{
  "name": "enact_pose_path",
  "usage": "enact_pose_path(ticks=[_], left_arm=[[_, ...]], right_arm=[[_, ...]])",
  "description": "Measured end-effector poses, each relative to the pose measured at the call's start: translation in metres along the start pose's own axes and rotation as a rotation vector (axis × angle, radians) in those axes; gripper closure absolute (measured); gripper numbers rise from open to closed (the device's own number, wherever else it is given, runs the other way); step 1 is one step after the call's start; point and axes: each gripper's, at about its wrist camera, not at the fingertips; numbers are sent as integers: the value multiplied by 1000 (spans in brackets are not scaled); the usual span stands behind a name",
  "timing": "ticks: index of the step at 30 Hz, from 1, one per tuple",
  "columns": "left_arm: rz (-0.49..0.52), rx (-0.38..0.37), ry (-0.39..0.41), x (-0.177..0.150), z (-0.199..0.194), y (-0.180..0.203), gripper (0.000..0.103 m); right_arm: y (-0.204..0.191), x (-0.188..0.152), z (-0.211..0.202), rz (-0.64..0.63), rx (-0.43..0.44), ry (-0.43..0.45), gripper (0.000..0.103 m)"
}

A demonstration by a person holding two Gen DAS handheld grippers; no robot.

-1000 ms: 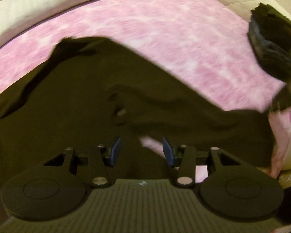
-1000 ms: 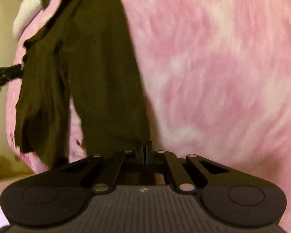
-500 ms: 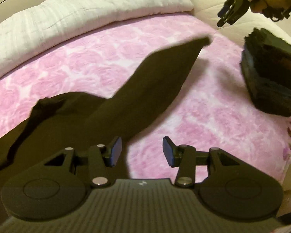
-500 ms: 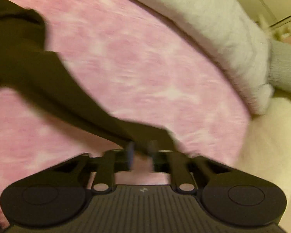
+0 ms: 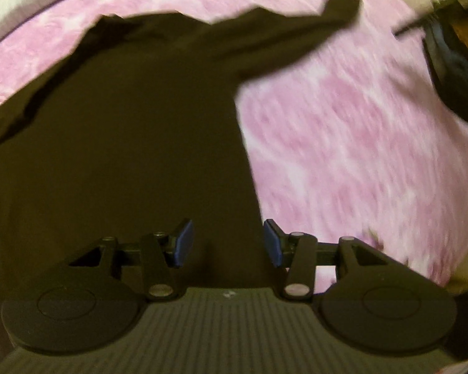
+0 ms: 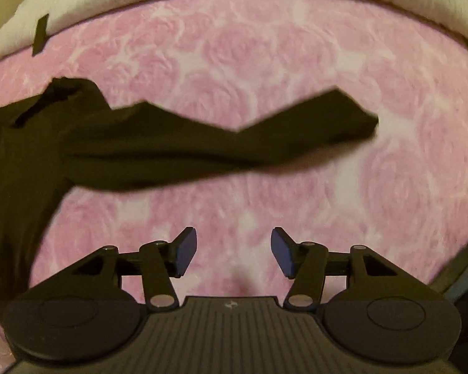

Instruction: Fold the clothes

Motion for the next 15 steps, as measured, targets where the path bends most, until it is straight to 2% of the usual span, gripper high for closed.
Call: enact_pose_path(ticks=[1,5,9,10,11,13,15], left_arm=[[19,-3,-11,-4,2,6,59],[64,9,-22,-17,13,25,59],[22,37,-14,-22,24,28,59],[3,42,-16,-23,27,27,59],[-9,47,-18,-23,28,26,59],[-34,51,-23,-25,32,24,59],[-38,49,-33,-24,35,24,59]], right_arm=[[-2,0,4,-71,-34,-4,48],[-2,16,32,-532,-175,4,49],[-1,33,60,-999,-316,14,49],[3,34,73,-1088,-326,-21,49],[9,36,87,-1171,-330,-62,49],[17,35,103,-1222,-308,-117,51],[24,35,118,-1264,-282,-169,71]])
Point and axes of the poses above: each gripper's, at about its wrist camera, not at the fingertips, and z roughly the way its jaws point, y to its right, x to its top, and after that the axes turned 5 degrees about y, right-handed
